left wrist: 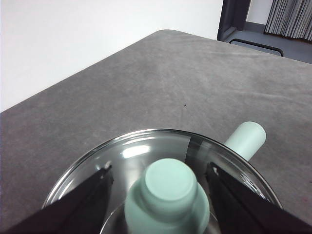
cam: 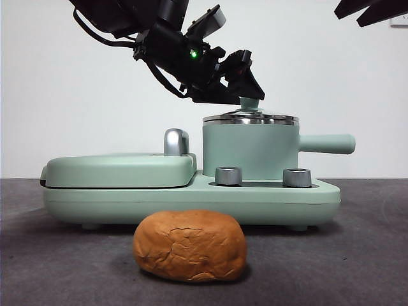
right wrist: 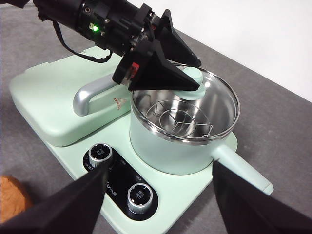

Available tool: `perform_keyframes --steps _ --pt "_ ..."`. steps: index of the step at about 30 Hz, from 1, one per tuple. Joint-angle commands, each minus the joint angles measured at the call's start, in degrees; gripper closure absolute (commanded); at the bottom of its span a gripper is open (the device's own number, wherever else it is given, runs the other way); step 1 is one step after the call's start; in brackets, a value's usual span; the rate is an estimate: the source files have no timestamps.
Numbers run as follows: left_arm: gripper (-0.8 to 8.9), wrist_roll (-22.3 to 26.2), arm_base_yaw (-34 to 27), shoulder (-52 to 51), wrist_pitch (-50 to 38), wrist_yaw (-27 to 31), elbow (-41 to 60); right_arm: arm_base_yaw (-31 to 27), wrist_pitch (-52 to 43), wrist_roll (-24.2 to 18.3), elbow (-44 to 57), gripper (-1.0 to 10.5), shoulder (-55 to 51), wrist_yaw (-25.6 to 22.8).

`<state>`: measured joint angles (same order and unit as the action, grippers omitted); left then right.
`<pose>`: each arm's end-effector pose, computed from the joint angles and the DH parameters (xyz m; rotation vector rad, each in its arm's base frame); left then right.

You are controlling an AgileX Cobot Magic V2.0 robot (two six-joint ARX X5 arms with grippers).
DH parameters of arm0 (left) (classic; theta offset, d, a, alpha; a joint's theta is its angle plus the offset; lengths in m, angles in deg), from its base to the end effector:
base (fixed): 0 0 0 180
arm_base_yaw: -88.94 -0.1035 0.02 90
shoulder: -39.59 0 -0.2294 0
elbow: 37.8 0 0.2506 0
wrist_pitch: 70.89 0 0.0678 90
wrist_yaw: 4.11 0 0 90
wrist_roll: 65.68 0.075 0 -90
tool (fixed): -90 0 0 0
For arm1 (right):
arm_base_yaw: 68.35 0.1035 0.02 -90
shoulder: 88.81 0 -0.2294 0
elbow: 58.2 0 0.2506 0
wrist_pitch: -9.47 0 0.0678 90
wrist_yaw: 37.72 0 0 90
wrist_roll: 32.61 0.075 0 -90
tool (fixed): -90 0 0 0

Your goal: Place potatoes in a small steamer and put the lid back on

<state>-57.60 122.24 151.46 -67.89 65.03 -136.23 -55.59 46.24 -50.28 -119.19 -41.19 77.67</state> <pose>0.3877 -0.2866 0.2191 0.1617 0.2295 -0.9582 0.2207 0.0830 0.2771 -0.2470 0.3085 0.7140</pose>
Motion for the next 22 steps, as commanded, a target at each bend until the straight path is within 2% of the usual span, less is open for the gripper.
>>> perform_keyframes --steps 1,8,14,22 --pt "5.17 -0.2 0.6 1.8 -0.5 0.1 -1.6 0.2 -0.6 0.8 -0.9 6.1 0.2 0.1" --pt "6.1 -0.2 0.6 2.1 -0.2 0.1 -1.6 0.2 -0.5 0.8 -0.9 6.1 0.2 0.1" --pt "7.99 0.0 0.6 2.1 0.7 0.1 -1.6 0.2 -0.5 0.8 -0.9 6.1 0.2 0.1" --pt "8.08 3.4 0.6 1.9 0.4 0.1 -1.6 0.2 -0.5 0.8 -0.9 6.1 0.2 0.1"
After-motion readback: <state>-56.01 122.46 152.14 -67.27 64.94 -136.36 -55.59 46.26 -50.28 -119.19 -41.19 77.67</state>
